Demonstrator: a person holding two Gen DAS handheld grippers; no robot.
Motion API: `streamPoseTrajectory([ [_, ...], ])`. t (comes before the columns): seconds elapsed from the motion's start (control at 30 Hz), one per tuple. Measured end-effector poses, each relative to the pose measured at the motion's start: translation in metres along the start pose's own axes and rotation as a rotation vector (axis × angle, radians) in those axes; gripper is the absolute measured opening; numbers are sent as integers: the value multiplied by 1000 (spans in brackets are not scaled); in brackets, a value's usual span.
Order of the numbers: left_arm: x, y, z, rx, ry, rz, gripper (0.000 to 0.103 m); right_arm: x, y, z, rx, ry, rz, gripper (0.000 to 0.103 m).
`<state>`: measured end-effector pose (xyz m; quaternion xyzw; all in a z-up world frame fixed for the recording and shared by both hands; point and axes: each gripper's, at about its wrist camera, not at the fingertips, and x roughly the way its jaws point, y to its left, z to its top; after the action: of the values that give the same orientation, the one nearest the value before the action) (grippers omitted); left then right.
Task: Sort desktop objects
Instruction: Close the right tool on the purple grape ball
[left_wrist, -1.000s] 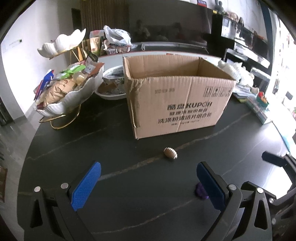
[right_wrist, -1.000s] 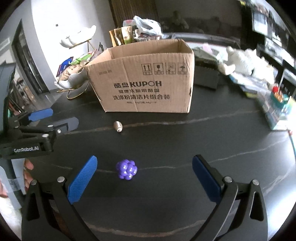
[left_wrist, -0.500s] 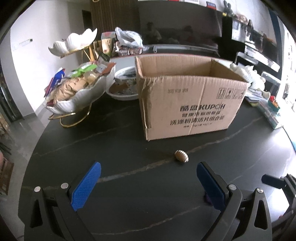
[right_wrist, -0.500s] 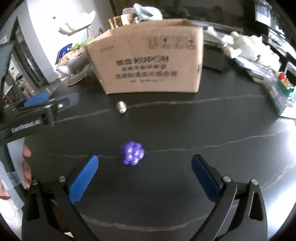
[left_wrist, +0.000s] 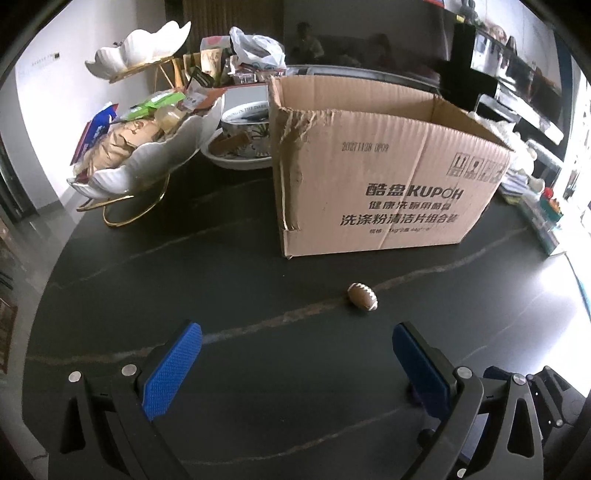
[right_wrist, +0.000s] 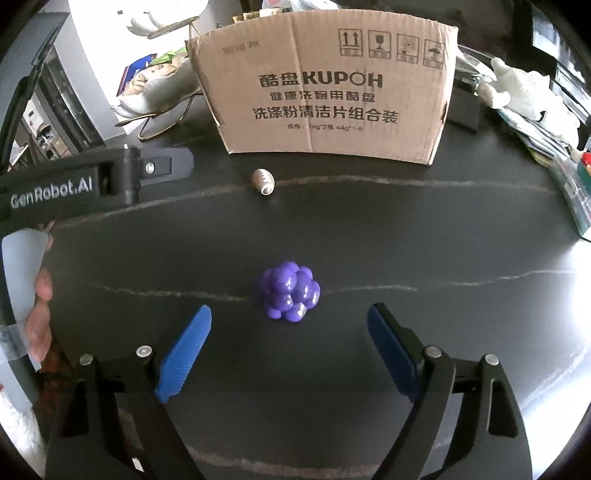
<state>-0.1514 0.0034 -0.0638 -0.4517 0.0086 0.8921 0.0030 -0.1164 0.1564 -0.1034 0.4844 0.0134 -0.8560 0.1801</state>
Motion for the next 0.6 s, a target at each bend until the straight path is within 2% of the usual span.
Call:
streamPoseTrajectory([
  [0.13, 3, 0, 0, -4, 8, 1, 102, 5, 2, 3, -14, -4, -3, 76],
  [0.3, 6, 4, 1, -17, 9, 9, 102, 17, 6, 4, -30, 17, -11, 73],
  [0.53, 7, 7, 3, -13, 7, 24, 102, 22, 10, 3, -70, 6, -61, 52],
  [0.6, 8, 5, 3, -9, 7, 35, 102, 21, 11, 3, -80, 6, -65, 41],
])
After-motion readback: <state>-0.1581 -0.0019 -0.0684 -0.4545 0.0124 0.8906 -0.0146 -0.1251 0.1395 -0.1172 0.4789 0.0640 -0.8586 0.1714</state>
